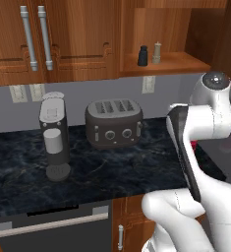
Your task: There are various items on the counter. Only move the condiments/shakers into the cabinet.
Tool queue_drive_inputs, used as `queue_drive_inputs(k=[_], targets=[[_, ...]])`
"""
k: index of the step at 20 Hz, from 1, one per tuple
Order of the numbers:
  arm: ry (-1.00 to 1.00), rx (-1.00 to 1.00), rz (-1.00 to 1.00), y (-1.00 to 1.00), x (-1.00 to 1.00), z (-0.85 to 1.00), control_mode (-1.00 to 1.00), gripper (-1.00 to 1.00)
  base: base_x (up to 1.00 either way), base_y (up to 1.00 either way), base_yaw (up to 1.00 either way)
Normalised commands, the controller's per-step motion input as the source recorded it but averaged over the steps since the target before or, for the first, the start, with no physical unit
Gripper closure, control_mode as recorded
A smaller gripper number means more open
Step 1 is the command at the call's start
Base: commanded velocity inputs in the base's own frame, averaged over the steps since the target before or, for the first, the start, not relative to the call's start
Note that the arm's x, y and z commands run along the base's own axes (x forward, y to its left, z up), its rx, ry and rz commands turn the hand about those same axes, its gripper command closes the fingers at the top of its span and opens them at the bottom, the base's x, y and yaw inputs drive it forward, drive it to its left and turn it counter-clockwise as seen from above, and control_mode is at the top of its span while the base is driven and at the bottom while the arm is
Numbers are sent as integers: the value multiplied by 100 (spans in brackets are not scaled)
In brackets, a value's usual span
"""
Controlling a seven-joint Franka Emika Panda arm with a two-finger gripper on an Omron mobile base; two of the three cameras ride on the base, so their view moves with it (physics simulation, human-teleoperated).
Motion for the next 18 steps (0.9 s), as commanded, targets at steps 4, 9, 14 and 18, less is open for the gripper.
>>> queue_drive_inputs(k=[4,9,14,18], targets=[[15,0,1,-42,-23,-26,-100,-100,0,0,0],[13,0,8,-41,0,-30,-100,-100,0,0,0],[6,0,5,-44,0,-30,-100,-100,0,0,0],[0,1,5,-47,0,-28,-100,-100,0,0,0]])
